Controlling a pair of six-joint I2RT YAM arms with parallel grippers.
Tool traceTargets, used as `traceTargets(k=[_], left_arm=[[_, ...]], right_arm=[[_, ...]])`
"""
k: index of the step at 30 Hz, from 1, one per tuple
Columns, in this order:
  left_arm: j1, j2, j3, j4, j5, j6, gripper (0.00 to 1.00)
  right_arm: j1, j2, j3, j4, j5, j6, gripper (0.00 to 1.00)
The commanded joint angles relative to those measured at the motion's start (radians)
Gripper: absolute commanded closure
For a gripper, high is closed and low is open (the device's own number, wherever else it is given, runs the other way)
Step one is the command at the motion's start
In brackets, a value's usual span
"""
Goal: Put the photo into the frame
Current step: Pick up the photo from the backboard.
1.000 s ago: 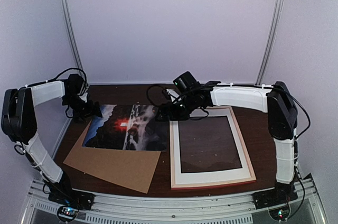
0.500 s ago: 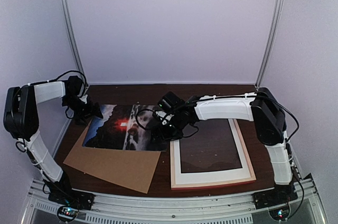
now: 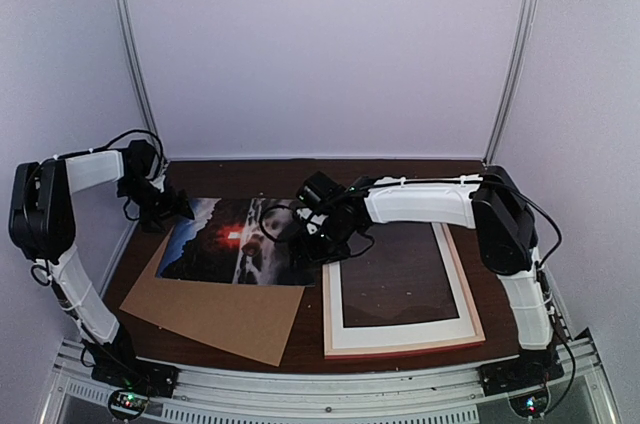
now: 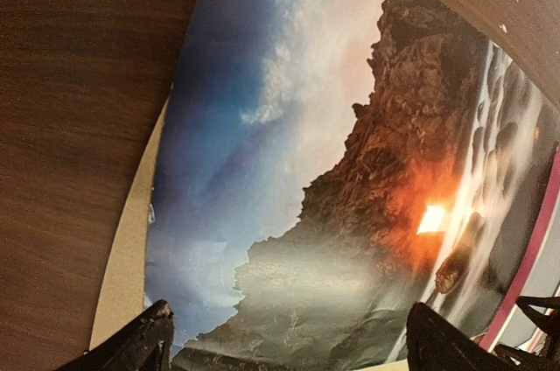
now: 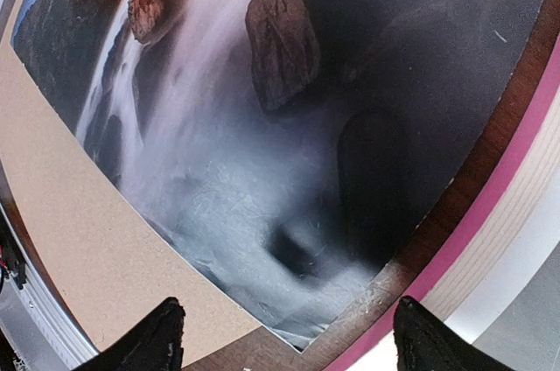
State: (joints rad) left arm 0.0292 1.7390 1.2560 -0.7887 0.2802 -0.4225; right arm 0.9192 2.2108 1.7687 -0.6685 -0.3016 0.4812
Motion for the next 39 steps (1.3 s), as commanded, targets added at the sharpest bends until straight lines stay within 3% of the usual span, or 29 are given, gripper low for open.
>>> traceTargets(k=[1, 11, 22, 39], left_arm=[[0.01, 0.034, 0.038, -0.032, -0.003, 0.03, 0.07], [0.015, 0.065, 0.072, -0.081, -0.05, 0.079, 0.07], [0.02, 0.066, 0.065, -0.077, -0.036, 0.08, 0.07], [0.02, 0.064, 0.051, -0.061, -0.008, 0.074, 0.07]], right_arm=[[-0.014, 0.036, 0.04, -0.113, 0.116, 0.002, 0.18], [-0.014, 0.053, 0.092, -0.184, 0.213, 0.007, 0.18], [0.046, -0.029, 0.079, -0.045, 0.153, 0.01, 0.18], [0.061, 0.124, 0.167, -0.094, 0.202, 0.061, 0.2]])
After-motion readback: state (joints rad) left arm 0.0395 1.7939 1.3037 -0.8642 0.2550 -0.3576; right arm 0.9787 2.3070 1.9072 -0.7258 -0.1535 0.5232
